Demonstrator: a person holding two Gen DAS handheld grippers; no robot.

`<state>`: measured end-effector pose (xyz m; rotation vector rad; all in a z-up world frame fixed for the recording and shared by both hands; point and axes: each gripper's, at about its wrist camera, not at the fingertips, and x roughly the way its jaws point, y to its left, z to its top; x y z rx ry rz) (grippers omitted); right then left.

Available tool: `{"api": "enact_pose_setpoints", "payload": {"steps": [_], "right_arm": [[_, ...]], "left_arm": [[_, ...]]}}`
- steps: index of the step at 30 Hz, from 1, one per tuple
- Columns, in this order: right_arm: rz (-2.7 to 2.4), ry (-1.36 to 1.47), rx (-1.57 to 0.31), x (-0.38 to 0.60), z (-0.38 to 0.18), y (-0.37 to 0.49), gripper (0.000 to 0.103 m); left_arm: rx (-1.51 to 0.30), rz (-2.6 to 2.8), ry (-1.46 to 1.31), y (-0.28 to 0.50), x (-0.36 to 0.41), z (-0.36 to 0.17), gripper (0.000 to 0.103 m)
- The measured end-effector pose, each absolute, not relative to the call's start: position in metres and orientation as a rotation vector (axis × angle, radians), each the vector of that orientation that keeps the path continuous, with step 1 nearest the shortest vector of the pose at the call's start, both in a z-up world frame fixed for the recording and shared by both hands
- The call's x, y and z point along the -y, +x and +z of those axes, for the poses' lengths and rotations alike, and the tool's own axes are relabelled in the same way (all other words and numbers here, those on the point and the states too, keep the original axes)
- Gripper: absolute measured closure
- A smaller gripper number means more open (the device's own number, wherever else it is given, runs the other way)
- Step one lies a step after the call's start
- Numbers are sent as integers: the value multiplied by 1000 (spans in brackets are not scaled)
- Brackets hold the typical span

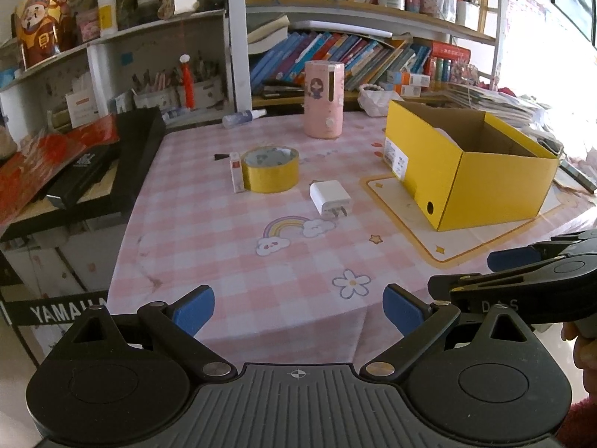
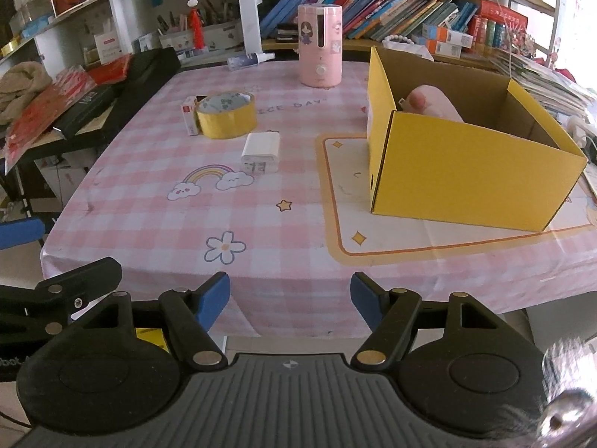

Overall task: Organize objects
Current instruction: 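Withdraw both tools from the box back toward the table items, then grasp the small white-red box with the left tool while the right tool grasps the white charger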

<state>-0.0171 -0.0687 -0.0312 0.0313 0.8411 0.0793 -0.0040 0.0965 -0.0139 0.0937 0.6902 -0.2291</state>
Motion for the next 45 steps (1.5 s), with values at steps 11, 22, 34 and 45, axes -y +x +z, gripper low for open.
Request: {"api": "enact_pose_setpoints", "payload": {"steps": [11, 22, 34, 45], "right_arm": [[106, 12, -833, 69, -32, 17, 33], [166, -34, -812, 67, -29, 76, 33], [247, -74, -801, 64, -30, 133, 34], [315, -95, -811, 46, -36, 166, 34]], "left_arm": [[-690, -188, 75, 27, -98, -14, 5], [-692, -132, 46, 73, -96, -18, 5], [-706, -76, 33, 116, -94, -20, 5], [-723, 9, 13, 138, -109, -21, 5]]}}
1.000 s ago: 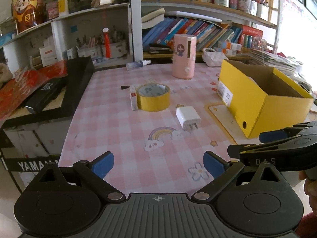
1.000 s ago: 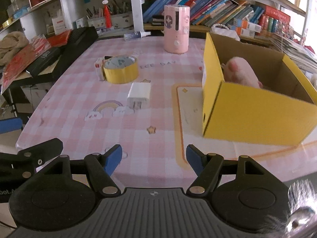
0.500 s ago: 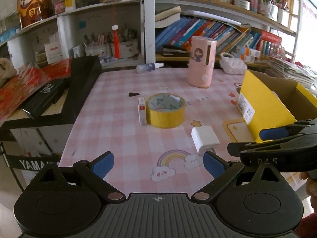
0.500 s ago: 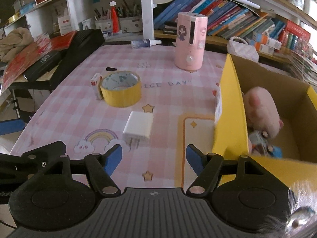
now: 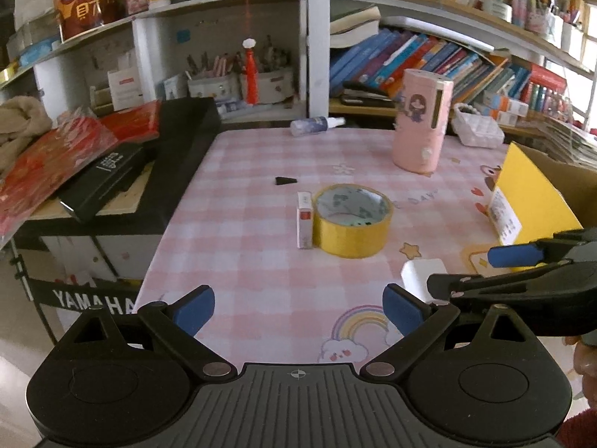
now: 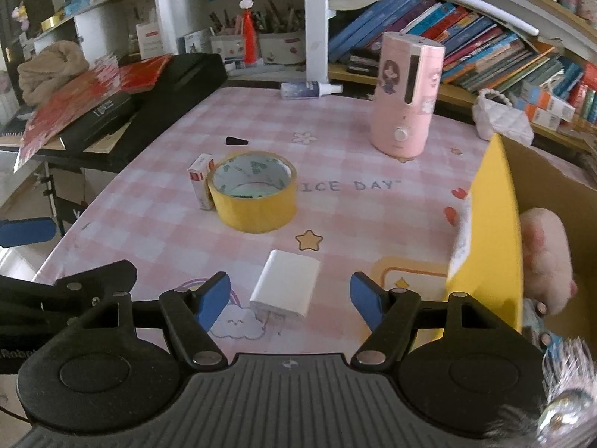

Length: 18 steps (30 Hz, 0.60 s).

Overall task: Organize objects
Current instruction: 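Grasp the small white-red box with the left tool while the right tool grasps the white charger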

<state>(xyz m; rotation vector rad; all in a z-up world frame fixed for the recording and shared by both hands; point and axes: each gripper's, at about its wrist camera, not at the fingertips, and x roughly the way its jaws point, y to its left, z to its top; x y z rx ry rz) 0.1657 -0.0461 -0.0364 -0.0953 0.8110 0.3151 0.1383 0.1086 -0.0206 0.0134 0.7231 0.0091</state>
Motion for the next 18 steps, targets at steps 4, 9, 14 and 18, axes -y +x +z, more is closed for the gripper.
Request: {"api": "enact_pose_setpoints", "payload": {"steps": [4, 9, 14, 18], "right_arm": [[313, -91, -859, 41, -49, 182, 35], [306, -76, -928, 37, -68, 203, 38], [319, -97, -976, 32, -84, 217, 40], [357, -154, -941, 29, -84, 219, 54]], "left_arm": [[-731, 30, 11, 148, -113, -22, 5], [-739, 45, -1, 165, -116, -22, 5], [-736, 35, 12, 181, -112, -23, 5], [-734, 22, 15, 199, -108, -25, 7]]}}
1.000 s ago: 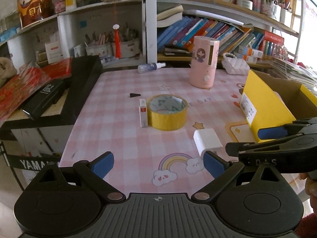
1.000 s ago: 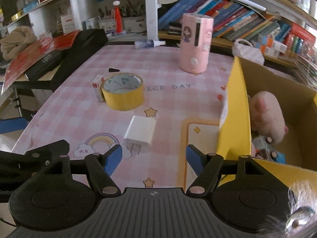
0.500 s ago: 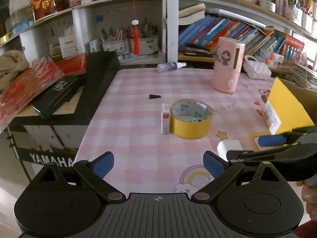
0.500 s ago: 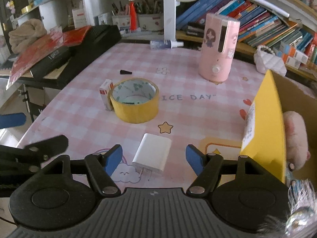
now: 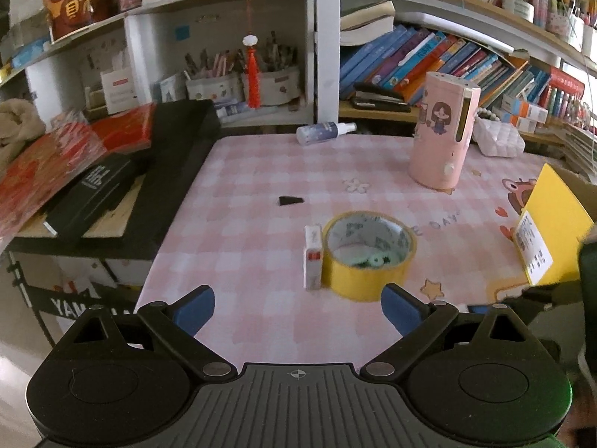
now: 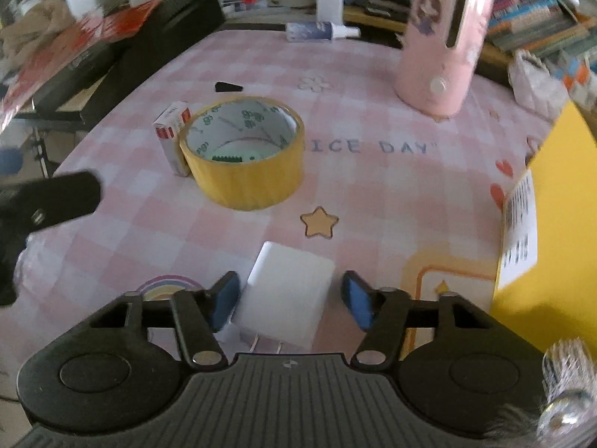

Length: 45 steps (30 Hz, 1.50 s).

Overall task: Organize objects
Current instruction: 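Grasp the small white-red box with the left tool while the right tool grasps the white charger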

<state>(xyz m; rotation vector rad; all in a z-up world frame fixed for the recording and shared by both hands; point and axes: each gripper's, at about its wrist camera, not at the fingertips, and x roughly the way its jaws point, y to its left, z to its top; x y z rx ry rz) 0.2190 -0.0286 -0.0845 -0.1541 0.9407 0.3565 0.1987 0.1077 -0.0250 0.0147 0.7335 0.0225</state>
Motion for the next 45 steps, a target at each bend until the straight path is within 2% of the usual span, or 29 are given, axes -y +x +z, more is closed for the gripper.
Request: {"api": "enact_pose_setpoints", "payload": {"steps": [2, 7, 10, 12, 15, 18, 22, 25, 28, 33, 35, 45], "right_arm": [[383, -166, -936, 29, -84, 220, 60], [396, -156, -890, 41, -69, 220, 62], [402, -160, -832, 48, -54, 218, 62], [406, -170, -799, 52, -46, 216, 62], [418, -189, -762, 53, -39, 213, 62], [434, -214, -739, 53, -36, 211, 63], [454, -230, -729, 52, -35, 210, 63], [461, -233, -731, 52, -36, 211, 63], [462, -235, -727, 52, -35, 211, 63], [452, -231, -730, 53, -35, 211, 63], [450, -233, -728, 53, -35, 210, 63], [428, -241, -721, 54, -30, 203, 63]], "left_arm": [[-728, 15, 15, 207, -105, -26, 7], [-727, -3, 2, 227, -98, -30, 9], [-743, -4, -21, 237, -96, -35, 17], [-755, -6, -36, 244, -95, -39, 28], [-771, -3, -49, 251, -96, -45, 39], [-778, 1, -50, 256, -95, -49, 44], [-801, -2, -41, 264, -94, -57, 45], [-802, 29, -49, 269, -97, -58, 51], [-785, 54, -79, 271, -104, -55, 60], [-786, 46, -111, 276, -111, -54, 81], [-788, 49, -126, 275, -112, -53, 85], [-793, 79, -192, 271, -133, -52, 85]]}}
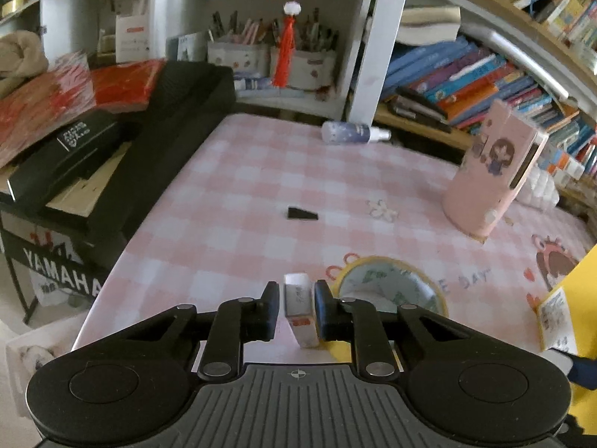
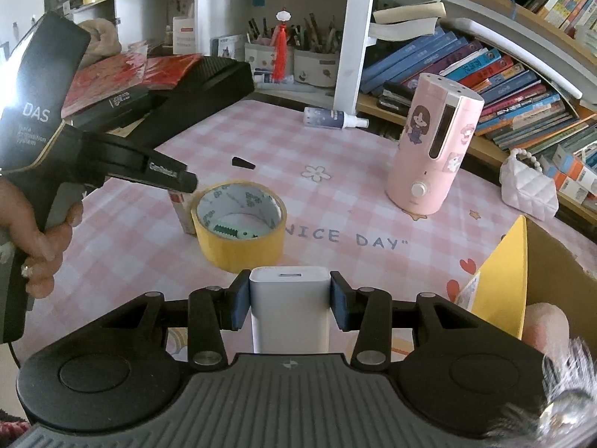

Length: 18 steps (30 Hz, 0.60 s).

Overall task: Organize objects
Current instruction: 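Grasp the small white-red box with the left tool while the right tool grasps the white charger, then carry the small box and white charger over the yellow box with both tools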

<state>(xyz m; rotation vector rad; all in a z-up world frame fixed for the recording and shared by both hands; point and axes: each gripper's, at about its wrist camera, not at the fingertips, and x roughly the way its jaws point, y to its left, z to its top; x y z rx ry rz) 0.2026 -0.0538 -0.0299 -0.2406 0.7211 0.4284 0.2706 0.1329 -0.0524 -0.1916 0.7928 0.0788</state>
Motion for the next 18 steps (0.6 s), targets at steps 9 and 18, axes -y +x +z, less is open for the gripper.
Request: {"api": "enact_pose_setpoints", "payload": {"steps": [9, 18], "right_arm": [[416, -245, -735, 53, -31, 198, 63], [380, -190, -738, 56, -27, 192, 63]], "left_arm": [[-819, 39, -142, 283, -126, -68, 90], [-733, 0, -109, 237, -130, -31, 90]]}}
